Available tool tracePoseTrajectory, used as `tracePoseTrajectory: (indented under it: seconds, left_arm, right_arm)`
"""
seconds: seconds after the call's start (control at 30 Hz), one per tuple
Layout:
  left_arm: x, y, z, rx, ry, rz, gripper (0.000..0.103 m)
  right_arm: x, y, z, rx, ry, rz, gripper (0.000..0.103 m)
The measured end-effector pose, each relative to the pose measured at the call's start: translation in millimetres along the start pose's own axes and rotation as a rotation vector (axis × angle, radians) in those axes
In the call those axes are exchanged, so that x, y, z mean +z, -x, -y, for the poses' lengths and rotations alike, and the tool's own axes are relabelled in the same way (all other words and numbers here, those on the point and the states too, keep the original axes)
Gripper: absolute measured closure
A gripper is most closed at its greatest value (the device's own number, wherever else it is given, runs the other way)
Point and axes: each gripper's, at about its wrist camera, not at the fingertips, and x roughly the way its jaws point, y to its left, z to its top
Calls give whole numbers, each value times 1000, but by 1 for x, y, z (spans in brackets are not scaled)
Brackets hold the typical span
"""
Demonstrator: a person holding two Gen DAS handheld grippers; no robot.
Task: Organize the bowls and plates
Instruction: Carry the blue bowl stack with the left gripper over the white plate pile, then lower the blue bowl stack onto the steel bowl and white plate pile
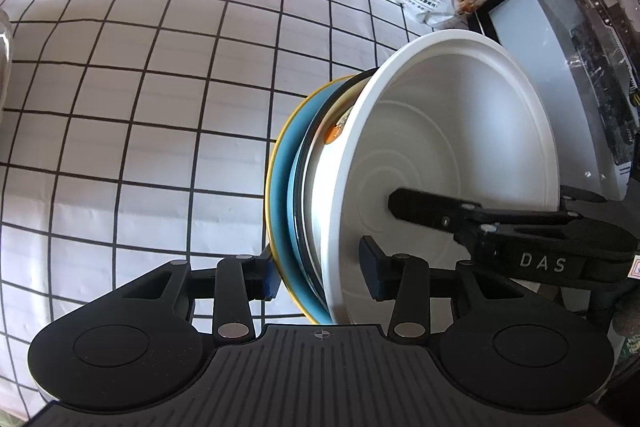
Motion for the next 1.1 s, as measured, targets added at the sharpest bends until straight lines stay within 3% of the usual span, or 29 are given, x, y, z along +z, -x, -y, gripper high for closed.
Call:
tracePoseTrajectory:
  seconds: [0.2, 0.63, 0.93, 1.1]
  left_arm:
    - [0, 0, 2, 17, 21, -15, 60]
    - [-2, 14, -1, 12, 9, -7, 60]
    - [3, 45, -12, 9, 23, 34, 60]
    - [14, 83, -29, 21, 19, 55, 59]
  right_arm:
    - [-1, 1, 3, 16, -65, -7, 46]
    - [0, 5, -13, -1, -73, -26, 46]
    - [17, 14, -44, 1, -29, -23, 45]
    - [38, 20, -80, 26, 13, -25, 45]
